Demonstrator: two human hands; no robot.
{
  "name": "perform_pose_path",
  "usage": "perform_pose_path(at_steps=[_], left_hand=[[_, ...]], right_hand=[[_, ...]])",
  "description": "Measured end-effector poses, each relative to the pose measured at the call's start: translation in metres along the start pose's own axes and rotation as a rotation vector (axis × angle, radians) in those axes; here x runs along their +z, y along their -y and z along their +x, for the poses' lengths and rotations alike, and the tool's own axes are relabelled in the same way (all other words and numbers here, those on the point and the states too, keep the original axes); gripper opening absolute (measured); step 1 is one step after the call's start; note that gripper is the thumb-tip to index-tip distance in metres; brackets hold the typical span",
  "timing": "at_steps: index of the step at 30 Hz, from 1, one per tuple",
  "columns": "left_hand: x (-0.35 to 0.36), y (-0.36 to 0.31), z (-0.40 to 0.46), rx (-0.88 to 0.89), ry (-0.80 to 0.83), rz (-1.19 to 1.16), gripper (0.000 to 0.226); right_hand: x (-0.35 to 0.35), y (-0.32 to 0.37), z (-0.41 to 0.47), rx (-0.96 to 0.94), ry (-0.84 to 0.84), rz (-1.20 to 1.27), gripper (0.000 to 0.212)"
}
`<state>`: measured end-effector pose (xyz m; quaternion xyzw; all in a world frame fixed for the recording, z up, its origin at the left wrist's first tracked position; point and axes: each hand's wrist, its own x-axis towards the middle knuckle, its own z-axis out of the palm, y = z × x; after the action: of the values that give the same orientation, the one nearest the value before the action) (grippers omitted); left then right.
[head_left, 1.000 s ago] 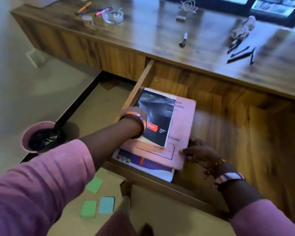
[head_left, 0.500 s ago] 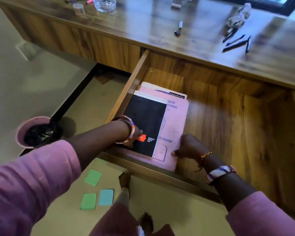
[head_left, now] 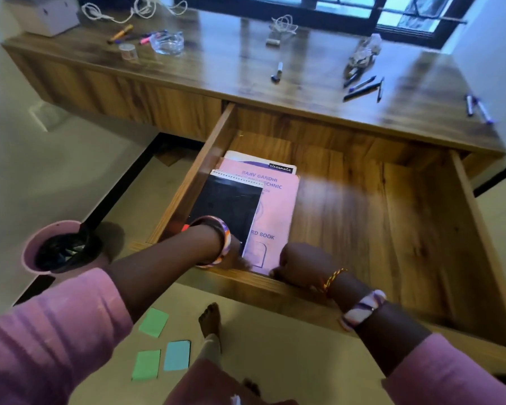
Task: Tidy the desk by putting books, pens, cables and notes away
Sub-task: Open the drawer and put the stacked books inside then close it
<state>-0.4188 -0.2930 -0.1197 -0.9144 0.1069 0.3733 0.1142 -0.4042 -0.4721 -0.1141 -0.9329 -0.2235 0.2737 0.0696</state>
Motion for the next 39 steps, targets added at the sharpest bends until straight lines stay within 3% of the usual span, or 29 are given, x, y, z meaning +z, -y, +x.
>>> perform_pose_path(at_steps=[2,3,5,7,8,12,22,27,31,33,36,39], left_hand=[[0.045,-0.013,0.062,0.062,-0.129,-0.124,0.114],[0.049,-0.021,0.061,0.082,-0.142,-0.171,0.114],[0.006,-0.059,0.003,0.131,-0.14,-0.154,0.073],[-0.016,-0.088,-0.032,0.192,-0.351,-0.122,0.046],[-0.015,-0.09,-0.03,0.192,-0.41,-0.12,0.039],[-0.009,-0.076,-0.016,0.189,-0.374,-0.161,0.036],[-0.065,-0.05,0.035,0.229,-0.485,-0.228,0.031],[-0.113,-0.027,0.082,0.271,-0.485,-0.187,0.034],[-0.143,-0.008,0.123,0.331,-0.48,-0.271,0.032],[-0.156,0.0,0.142,0.383,-0.529,-0.359,0.042],[-0.177,0.013,0.172,0.352,-0.709,-0.309,0.097],[-0.196,0.024,0.199,0.288,-0.84,-0.241,0.121]], right_hand=[[0.002,-0.003,-0.018,-0.041,-0.029,0.019,0.035],[0.003,-0.006,-0.025,-0.066,-0.049,0.024,0.034],[0.01,-0.016,-0.042,-0.118,-0.202,-0.026,0.037],[0.025,-0.025,-0.053,-0.119,-0.467,-0.158,0.05],[0.033,-0.026,-0.055,-0.074,-0.531,-0.176,0.056],[0.041,-0.026,-0.044,-0.051,-0.695,-0.231,0.059],[-0.005,-0.057,0.02,-0.203,-0.842,-0.299,0.056],[-0.047,-0.083,0.064,-0.342,-0.794,-0.435,0.045],[-0.075,-0.101,0.104,-0.393,-0.773,-0.401,0.039],[-0.09,-0.112,0.122,-0.443,-0.781,-0.379,0.033],[-0.112,-0.121,0.149,-0.47,-0.748,-0.341,0.028],[-0.134,-0.137,0.173,-0.412,-0.816,-0.457,0.045]])
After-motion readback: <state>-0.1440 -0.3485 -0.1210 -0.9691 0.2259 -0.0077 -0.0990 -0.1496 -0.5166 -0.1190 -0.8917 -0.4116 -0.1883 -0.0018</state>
